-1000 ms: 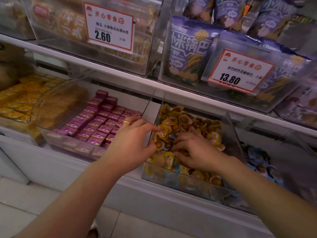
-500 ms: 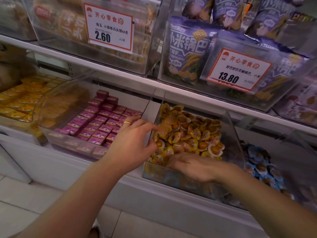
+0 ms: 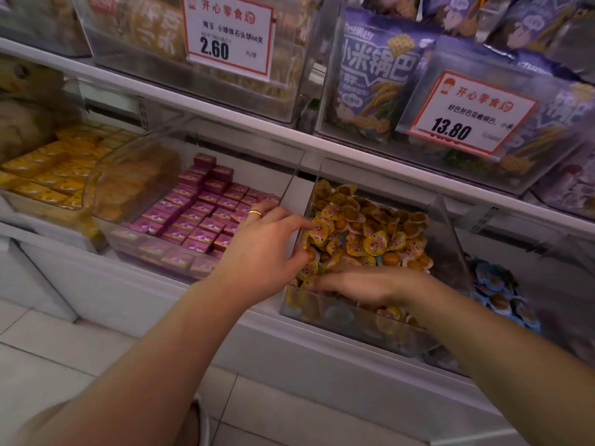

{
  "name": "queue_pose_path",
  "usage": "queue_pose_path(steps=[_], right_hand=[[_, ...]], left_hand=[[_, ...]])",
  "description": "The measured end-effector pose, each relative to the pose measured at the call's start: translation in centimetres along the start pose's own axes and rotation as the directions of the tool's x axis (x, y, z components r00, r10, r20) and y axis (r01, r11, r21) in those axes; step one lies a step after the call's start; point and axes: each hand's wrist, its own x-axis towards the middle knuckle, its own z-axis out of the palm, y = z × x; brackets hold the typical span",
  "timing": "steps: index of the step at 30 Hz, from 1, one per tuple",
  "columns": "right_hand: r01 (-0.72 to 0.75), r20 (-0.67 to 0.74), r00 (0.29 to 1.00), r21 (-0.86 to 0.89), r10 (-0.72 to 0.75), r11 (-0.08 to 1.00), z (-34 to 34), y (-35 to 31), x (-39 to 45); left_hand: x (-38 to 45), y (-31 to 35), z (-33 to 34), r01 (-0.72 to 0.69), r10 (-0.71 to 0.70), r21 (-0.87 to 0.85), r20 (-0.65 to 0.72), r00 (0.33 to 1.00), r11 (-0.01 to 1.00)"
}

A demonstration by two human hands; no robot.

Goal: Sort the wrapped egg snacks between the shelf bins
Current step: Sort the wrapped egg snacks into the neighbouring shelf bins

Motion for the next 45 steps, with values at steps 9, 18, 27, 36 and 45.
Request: queue_pose_path(steps=[9,18,27,36,45], right_hand=[[0.229,-0.131,0.967,0.052,-0.221,0.972,1.0,4.5,-2.9],[0.453,-0.61,0.791,0.634,0.045,0.627,0.9,5.3,-3.0],[0.605,-0.624,0.778,0.775,0.074,0.18,-1.1,3.5,-2.9],[0.431,-0.854,0.475,0.436,0.212,0.79,-2.2,5.8,-3.7],[0.436,-0.693,0.706,0.263,-0.146,0.861,1.3,0.5,-3.7]], left_hand=[[-0.5,2.8,0.8,-0.143,0.165,0.104,-0.252,0.954,0.984],[-0.7,4.9,2.7,-0.124,0.101,-0.254,-0.101,0.99,0.959],[1.2,6.4,4.4,0.397,-0.304,-0.819,0.286,0.909,0.414],[1.4,6.3,3.9,0.351,-0.404,-0.793,0.145,0.903,0.499],[1.4,7.9,3.1,0.507,-0.255,-0.792,0.597,0.761,-0.34]])
